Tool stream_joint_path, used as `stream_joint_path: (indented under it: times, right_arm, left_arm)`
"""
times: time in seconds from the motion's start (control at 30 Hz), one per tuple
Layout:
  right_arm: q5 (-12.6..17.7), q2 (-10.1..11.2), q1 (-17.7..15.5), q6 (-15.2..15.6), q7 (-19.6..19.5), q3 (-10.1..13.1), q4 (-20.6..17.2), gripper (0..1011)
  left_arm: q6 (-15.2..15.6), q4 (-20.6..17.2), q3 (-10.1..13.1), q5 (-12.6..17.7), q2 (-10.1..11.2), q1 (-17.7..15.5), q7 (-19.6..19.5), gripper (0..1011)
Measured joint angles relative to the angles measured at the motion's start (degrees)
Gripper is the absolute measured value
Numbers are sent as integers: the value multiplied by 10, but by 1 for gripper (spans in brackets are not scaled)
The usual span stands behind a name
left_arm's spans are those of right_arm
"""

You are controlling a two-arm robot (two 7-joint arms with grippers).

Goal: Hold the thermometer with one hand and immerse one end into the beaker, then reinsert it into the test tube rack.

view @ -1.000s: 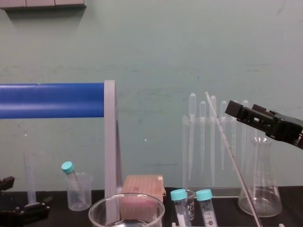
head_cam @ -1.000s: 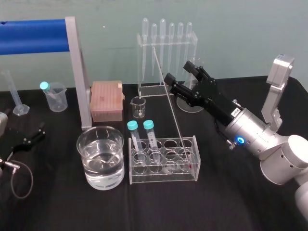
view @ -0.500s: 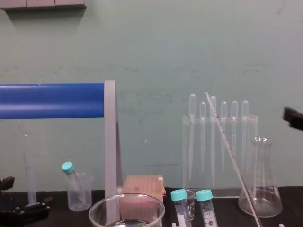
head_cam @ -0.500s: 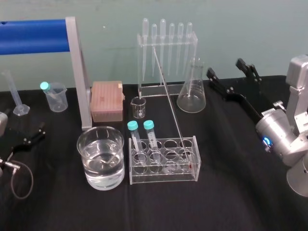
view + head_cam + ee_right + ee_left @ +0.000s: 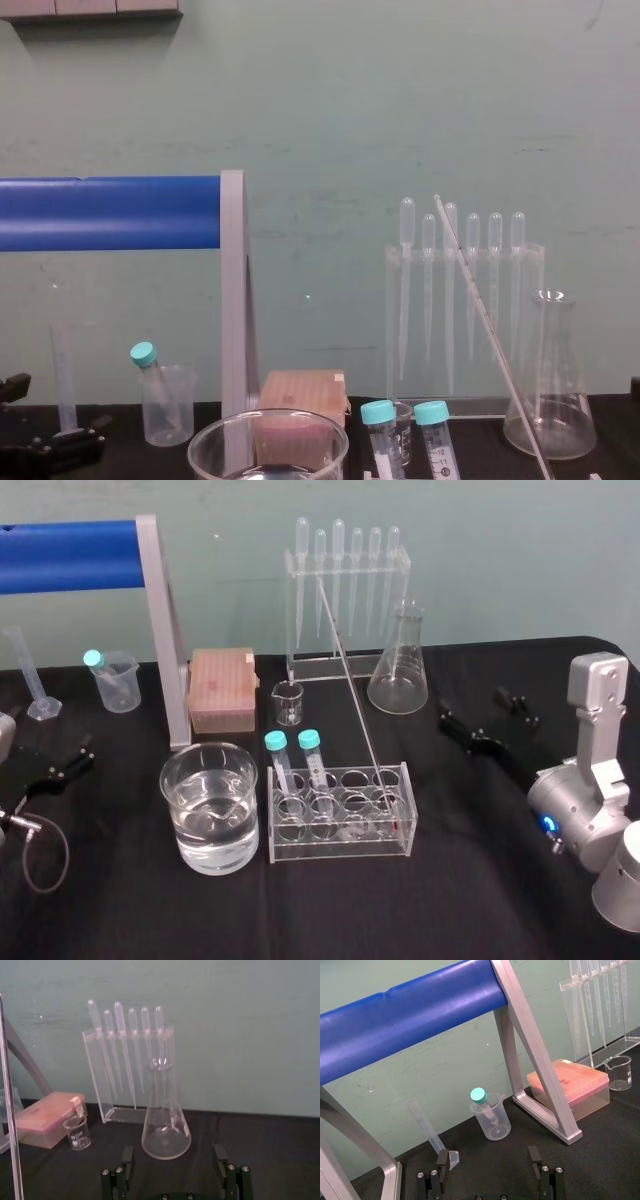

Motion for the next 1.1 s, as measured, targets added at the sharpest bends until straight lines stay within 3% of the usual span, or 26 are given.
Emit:
stream_joint_path:
  times: [1.1]
  right_arm:
    - [0,2,0,-1,-1,0,-4,1002]
  left_arm:
    - [0,0,0,0,0,0,0,1008]
